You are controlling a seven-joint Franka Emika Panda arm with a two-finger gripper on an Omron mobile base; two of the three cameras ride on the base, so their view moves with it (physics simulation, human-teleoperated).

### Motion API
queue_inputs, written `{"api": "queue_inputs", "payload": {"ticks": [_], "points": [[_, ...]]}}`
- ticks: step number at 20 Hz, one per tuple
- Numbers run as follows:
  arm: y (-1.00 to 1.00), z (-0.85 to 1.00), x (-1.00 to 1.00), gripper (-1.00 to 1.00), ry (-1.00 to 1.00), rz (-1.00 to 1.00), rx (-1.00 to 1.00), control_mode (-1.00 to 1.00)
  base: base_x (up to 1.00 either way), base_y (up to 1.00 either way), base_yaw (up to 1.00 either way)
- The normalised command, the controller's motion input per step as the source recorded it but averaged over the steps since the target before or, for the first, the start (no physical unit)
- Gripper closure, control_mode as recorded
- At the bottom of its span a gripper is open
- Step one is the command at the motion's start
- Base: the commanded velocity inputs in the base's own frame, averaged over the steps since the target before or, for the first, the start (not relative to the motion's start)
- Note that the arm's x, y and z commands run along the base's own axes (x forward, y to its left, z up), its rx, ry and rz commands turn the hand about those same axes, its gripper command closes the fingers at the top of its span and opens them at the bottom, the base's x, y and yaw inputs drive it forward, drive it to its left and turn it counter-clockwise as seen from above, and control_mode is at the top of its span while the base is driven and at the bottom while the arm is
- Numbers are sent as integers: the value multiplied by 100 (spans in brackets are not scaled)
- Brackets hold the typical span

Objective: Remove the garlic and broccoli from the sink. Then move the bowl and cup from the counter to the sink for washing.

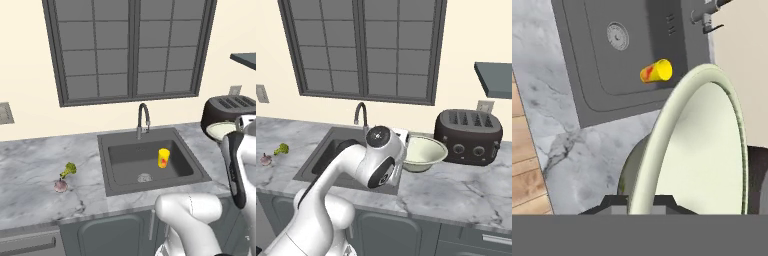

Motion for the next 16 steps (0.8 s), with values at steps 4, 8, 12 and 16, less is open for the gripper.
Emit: {"api": "queue_inputs", "payload": {"ticks": [4, 8, 12, 16], "points": [[17, 11, -5, 100, 10, 20, 0, -100, 0, 0, 0], [13, 16, -7, 100, 6, 21, 0, -100, 0, 0, 0], [15, 8, -9, 100, 9, 20, 0, -100, 0, 0, 0], [18, 4, -8, 100, 11, 15, 0, -100, 0, 0, 0]]}}
